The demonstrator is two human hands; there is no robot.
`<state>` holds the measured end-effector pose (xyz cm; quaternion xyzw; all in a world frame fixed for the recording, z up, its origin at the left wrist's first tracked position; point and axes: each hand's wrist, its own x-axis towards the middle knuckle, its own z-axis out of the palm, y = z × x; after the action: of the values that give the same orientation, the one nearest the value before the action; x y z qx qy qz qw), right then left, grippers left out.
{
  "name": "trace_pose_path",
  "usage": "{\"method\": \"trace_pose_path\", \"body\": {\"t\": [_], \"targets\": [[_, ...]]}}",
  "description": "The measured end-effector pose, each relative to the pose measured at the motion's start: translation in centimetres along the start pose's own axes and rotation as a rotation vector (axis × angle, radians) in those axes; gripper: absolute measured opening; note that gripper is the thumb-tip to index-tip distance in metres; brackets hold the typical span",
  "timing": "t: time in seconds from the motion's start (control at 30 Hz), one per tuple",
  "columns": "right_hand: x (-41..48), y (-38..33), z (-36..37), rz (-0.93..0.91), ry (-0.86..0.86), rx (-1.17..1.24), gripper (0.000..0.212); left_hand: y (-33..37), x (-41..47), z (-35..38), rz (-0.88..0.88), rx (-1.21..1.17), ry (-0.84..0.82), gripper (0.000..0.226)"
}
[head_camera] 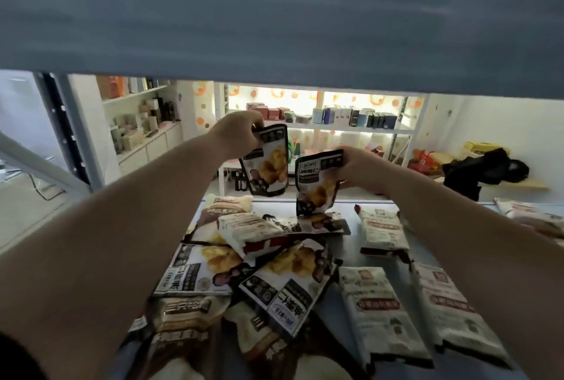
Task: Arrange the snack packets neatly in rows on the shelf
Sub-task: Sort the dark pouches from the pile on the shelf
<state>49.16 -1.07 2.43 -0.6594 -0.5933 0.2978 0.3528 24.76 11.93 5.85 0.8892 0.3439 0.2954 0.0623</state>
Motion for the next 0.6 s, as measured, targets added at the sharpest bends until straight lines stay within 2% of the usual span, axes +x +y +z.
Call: {"method": "trace_pose_path", "body": {"t": [0.1,0.23,0.3,0.37,0.5,0.6], "targets": [[-0.4,0.7,-1.8,0.034,-0.005,-0.015,0.026,1.0,0.6,2.4,0.006,-0.013,-0.094,0.019],[-0.2,1.8,-2.4,0.012,0.099,0.010,0.024,1.5,1.0,4.2,0.008,-0.013,-0.156,0.022],[0.0,2.4,-2.3,0.016,0.130,0.016,0.033,1.6,1.1,4.2,0.011,0.003,-0.192,0.025],[0.2,2.7,-2.2,-0.002,0.162,0.008,0.051,1.8,1.1,4.0,0.030,0.056,-0.252,0.029],[0.4,2.9,-2.0,-0.131,0.236,-0.232,0.061,1.8,1.4,3.8,0.027,0.129,-0.316,0.034],[0.7,2.9,-1.9,-0.144,0.240,-0.408,0.063,1.7,1.3,3.5,0.026,0.111,-0.338,0.037]]}}
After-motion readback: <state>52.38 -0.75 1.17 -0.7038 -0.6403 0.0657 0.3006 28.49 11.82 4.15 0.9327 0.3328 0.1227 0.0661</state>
